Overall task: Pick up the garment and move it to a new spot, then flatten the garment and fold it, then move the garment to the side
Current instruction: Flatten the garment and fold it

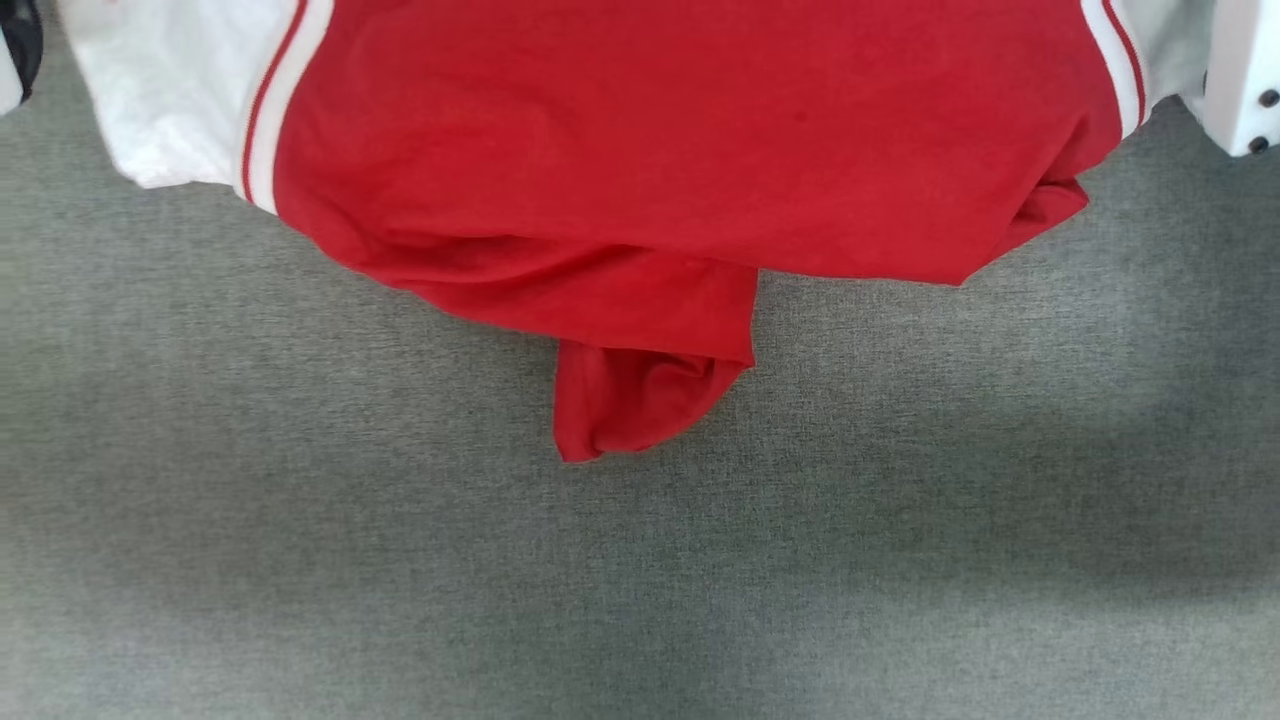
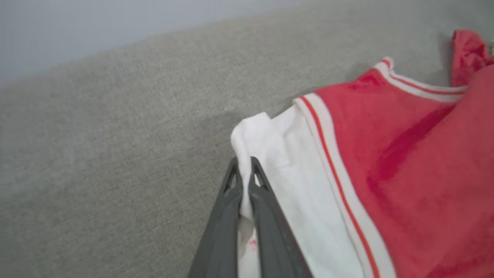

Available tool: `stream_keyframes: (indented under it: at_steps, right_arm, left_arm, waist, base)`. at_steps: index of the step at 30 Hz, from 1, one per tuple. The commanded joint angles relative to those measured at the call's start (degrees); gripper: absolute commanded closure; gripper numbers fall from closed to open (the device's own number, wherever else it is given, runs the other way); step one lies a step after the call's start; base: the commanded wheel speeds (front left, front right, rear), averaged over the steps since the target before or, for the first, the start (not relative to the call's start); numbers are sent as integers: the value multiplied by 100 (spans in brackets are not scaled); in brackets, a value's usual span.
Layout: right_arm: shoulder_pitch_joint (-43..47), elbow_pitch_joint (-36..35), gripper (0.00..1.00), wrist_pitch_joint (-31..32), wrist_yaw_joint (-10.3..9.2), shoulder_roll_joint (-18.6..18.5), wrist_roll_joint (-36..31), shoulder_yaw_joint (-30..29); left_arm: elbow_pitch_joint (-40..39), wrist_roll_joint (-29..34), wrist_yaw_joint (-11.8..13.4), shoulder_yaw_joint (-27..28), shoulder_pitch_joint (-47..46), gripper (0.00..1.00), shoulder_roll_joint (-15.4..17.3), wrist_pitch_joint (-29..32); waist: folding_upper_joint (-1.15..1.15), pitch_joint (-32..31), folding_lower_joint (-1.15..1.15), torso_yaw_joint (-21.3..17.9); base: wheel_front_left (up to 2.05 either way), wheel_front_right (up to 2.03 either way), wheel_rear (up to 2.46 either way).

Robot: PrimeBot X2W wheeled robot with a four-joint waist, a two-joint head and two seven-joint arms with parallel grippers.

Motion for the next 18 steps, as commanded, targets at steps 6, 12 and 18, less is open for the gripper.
stream_keyframes:
  at_steps: [6,12,18]
  right_arm:
    - [-433,34,100,-691,15,40,-83,-378]
    - [-1339,578,100,-1404,15,395,-553,-859]
    - [-2458,1179,100,-2231,14,894,-1303,-1539]
  left_arm:
    - [72,-379,3,290,-157,100,-116,-797]
    - [591,-573,6,802,-518,100,-367,-1540]
    - [1277,-617,7,1251,-1054,100,-725,-2142]
  waist:
    - [0,-250,0,9]
    - [0,-325,0,-45]
    - [0,-362,0,-68]
  base:
    - [0,0,0]
    - [0,0,0]
    - [0,0,0]
